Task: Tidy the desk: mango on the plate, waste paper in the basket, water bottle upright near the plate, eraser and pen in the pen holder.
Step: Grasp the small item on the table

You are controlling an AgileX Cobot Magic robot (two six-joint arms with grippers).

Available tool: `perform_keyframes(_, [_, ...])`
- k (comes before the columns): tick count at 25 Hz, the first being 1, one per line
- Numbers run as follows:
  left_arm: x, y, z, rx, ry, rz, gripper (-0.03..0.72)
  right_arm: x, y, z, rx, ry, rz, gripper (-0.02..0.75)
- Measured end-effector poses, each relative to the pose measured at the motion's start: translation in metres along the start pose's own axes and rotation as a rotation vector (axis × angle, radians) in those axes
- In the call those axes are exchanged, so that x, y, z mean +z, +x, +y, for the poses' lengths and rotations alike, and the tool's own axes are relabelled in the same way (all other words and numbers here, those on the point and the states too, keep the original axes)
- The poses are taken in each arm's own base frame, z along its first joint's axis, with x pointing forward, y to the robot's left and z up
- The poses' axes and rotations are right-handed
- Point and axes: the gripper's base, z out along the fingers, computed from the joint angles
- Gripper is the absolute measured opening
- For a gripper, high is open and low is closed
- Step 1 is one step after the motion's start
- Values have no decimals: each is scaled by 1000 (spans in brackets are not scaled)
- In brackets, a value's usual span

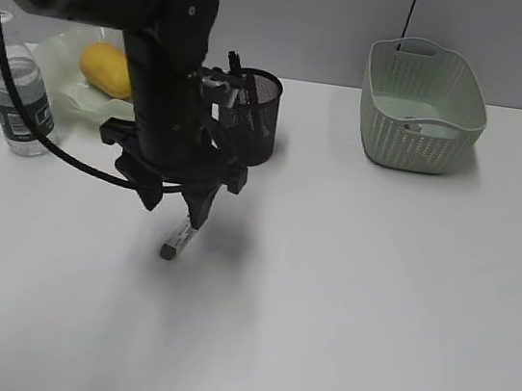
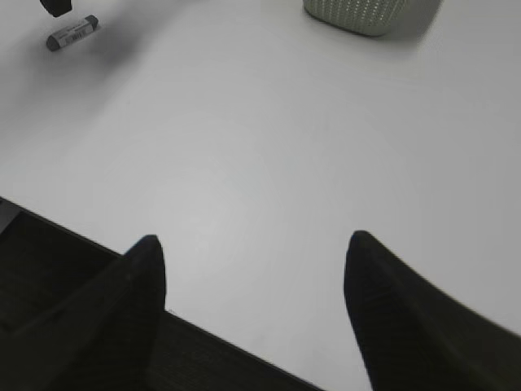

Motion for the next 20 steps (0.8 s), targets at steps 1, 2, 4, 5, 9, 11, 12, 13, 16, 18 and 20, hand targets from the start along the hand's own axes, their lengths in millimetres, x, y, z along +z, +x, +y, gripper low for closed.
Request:
perform_keyframes(1, [4,-2,0,1,-4,3,463,0,0,0,0,0,0,543])
perform_keyframes(2, [7,-5,-1,2,-5,-1,459,0,0,0,0,0,-1,543])
perform_keyframes(4, [14,-8,-1,4,-11,-1,454,0,0,0,0,0,-1,543])
perform_keyframes(5, [17,-9,-2,6,-13,-4,454,0,0,0,0,0,-1,543])
perform_keyframes(9, [25,-11,-1,17,-34,-5,454,0,0,0,0,0,-1,543])
perform_keyframes(11, [29,-13,2,34,-63,-19,453,0,0,0,0,0,-1,543])
perform_keyframes(12, [29,-14,2,38,-68,-28,451,0,0,0,0,0,-1,543])
perform_keyframes(13, [29,-15,2,39,-69,-35,449,0,0,0,0,0,-1,543])
perform_keyframes(16, [30,-17,2,39,-64,-55,449,0,0,0,0,0,-1,543])
perform_keyframes(18, [30,-18,1,38,-59,-65,449,0,0,0,0,0,-1,543])
perform_keyframes(20, [29,-18,1,39,-57,-71,449,0,0,0,0,0,-1,543])
